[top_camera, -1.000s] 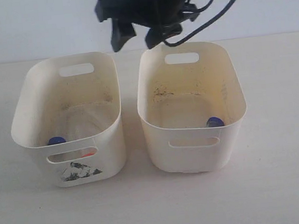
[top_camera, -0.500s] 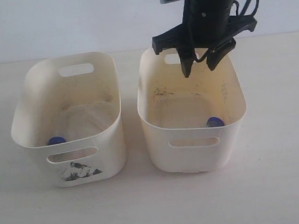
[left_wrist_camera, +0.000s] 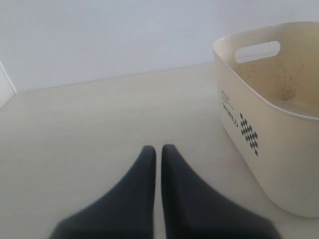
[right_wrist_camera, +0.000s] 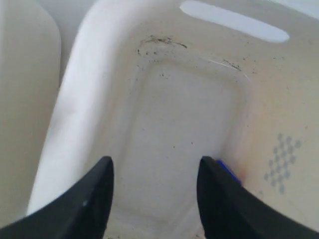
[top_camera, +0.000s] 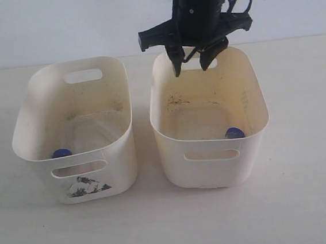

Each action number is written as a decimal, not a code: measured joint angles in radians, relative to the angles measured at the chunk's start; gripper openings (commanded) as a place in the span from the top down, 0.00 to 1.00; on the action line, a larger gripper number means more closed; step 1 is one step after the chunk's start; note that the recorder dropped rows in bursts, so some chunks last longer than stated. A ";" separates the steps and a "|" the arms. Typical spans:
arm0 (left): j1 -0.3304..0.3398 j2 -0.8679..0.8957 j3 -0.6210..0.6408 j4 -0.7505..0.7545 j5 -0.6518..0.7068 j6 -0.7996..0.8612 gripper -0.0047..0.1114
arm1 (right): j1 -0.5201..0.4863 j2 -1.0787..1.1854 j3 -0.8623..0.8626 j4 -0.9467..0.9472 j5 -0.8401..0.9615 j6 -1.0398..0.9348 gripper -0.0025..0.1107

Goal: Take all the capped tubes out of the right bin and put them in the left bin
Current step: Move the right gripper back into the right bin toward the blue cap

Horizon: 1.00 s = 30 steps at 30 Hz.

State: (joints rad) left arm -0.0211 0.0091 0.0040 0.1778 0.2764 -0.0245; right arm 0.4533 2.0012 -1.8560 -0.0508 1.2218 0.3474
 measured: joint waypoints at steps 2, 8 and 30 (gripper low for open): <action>0.000 0.000 0.000 0.000 0.000 0.000 0.92 | 0.000 0.028 -0.027 0.001 -0.003 0.020 0.55; 0.000 0.000 0.000 0.000 0.000 0.000 0.92 | 0.000 0.086 -0.033 0.006 -0.003 0.074 0.55; 0.000 0.000 0.000 0.000 0.000 0.000 0.92 | 0.000 0.095 0.177 -0.074 0.001 0.228 0.55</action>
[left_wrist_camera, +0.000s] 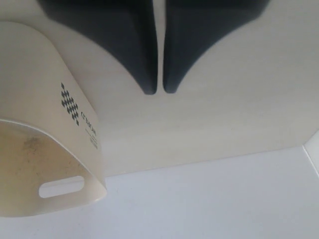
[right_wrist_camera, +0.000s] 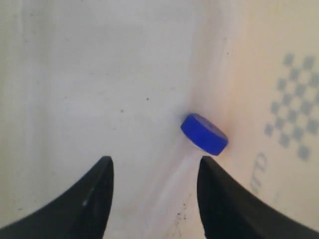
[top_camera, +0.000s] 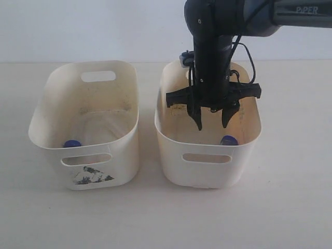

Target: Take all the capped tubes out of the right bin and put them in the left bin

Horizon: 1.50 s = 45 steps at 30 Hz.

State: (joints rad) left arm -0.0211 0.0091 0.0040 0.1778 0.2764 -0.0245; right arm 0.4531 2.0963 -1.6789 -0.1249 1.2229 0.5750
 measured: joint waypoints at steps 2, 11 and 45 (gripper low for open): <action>0.000 0.000 0.000 0.000 0.000 0.000 0.92 | 0.000 0.000 0.002 -0.020 0.000 0.030 0.55; 0.000 0.000 0.000 0.000 0.000 0.000 0.92 | 0.000 0.000 0.004 -0.026 0.000 0.072 0.55; 0.000 0.000 0.000 0.000 0.000 0.000 0.92 | 0.066 0.050 0.004 -0.217 -0.002 0.098 0.55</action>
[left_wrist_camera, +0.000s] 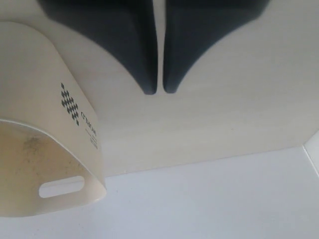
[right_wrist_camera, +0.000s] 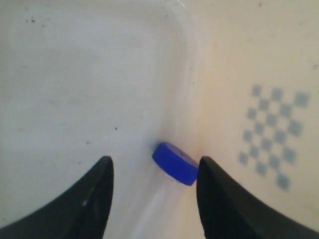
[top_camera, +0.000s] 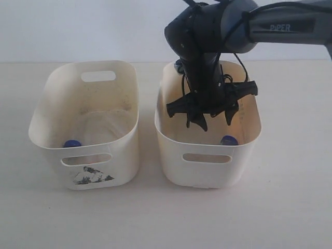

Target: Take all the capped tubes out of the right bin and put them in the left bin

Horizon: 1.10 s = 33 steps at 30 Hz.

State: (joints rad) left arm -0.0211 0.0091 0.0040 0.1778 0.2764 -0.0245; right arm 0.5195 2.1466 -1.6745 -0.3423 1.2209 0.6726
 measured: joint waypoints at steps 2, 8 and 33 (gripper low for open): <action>0.000 0.000 0.000 0.000 0.000 0.000 0.92 | 0.005 0.009 0.000 -0.009 0.000 0.001 0.55; 0.000 0.000 0.000 0.000 0.000 0.000 0.92 | 0.055 0.012 0.000 -0.085 -0.002 0.008 0.55; 0.000 0.000 0.000 0.000 0.000 0.000 0.92 | 0.022 0.067 0.000 -0.102 -0.002 -0.051 0.46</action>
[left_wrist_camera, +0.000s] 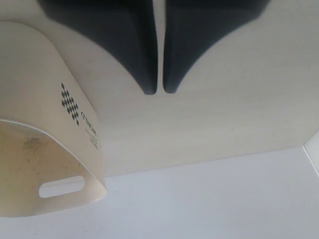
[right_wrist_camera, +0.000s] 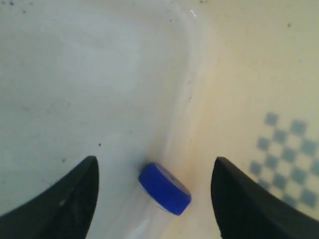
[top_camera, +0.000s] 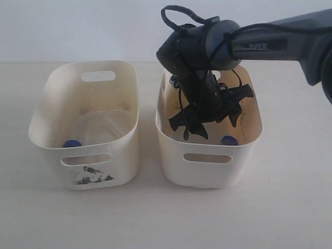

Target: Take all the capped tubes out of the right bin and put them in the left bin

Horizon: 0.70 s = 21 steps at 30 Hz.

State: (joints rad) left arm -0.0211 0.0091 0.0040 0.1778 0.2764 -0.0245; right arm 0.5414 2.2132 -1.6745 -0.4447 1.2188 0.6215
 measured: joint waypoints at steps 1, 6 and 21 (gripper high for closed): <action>0.000 0.000 0.000 0.000 0.000 0.000 0.92 | -0.004 0.001 0.000 0.002 0.000 0.000 0.46; 0.000 0.000 0.000 0.000 0.000 0.000 0.92 | -0.015 0.010 0.000 0.004 0.000 -0.004 0.46; 0.000 0.000 0.000 0.000 0.000 0.000 0.92 | -0.015 0.057 -0.002 0.062 0.002 -0.045 0.46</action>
State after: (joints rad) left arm -0.0211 0.0091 0.0040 0.1778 0.2764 -0.0245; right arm 0.5260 2.2699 -1.6763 -0.3825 1.2210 0.5766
